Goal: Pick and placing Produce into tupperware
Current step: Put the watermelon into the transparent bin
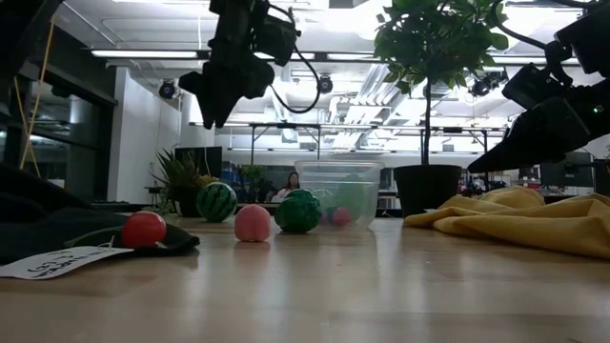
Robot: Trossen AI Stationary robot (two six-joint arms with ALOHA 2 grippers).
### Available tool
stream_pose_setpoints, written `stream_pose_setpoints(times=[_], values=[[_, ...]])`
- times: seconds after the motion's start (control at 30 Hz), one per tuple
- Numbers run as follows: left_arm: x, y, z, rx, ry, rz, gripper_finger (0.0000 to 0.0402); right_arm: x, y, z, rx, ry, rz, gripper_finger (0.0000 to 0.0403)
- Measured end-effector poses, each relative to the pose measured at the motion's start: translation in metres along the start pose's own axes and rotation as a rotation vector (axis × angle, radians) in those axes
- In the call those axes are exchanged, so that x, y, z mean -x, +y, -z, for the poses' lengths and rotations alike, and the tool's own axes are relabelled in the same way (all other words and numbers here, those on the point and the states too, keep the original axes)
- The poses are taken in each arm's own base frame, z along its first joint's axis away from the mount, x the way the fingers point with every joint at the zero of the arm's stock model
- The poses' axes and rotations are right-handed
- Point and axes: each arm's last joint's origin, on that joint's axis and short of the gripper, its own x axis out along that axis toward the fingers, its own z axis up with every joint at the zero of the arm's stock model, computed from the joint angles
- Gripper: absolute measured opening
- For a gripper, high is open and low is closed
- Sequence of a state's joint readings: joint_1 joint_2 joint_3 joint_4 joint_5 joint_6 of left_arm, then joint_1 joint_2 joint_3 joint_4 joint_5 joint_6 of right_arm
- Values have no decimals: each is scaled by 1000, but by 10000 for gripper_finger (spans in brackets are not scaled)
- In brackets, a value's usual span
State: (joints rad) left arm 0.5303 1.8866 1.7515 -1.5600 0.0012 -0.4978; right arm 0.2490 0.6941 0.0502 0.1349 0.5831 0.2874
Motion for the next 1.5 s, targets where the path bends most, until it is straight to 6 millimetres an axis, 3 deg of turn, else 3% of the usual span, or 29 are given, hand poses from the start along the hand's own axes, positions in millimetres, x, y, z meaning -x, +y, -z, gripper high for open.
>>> stream_pose_setpoints(times=[0.23, 0.6, 0.97, 1.27, 1.5], values=[[0, 4, -5, 9, -25, 15, 205, 0, 0, 0, 0, 0, 0, 114], [0, 3, -8, 0, -50, 31, 280, 0, 0, 0, 0, 0, 0, 114], [0, 3, -8, 7, -47, 36, 388, 0, 0, 0, 0, 0, 0, 114], [0, 3, -7, 4, -38, 33, 387, 0, 0, 0, 0, 0, 0, 114], [-31, 5, -3, -10, 50, -13, 397, 0, 0, 0, 0, 0, 0, 114]])
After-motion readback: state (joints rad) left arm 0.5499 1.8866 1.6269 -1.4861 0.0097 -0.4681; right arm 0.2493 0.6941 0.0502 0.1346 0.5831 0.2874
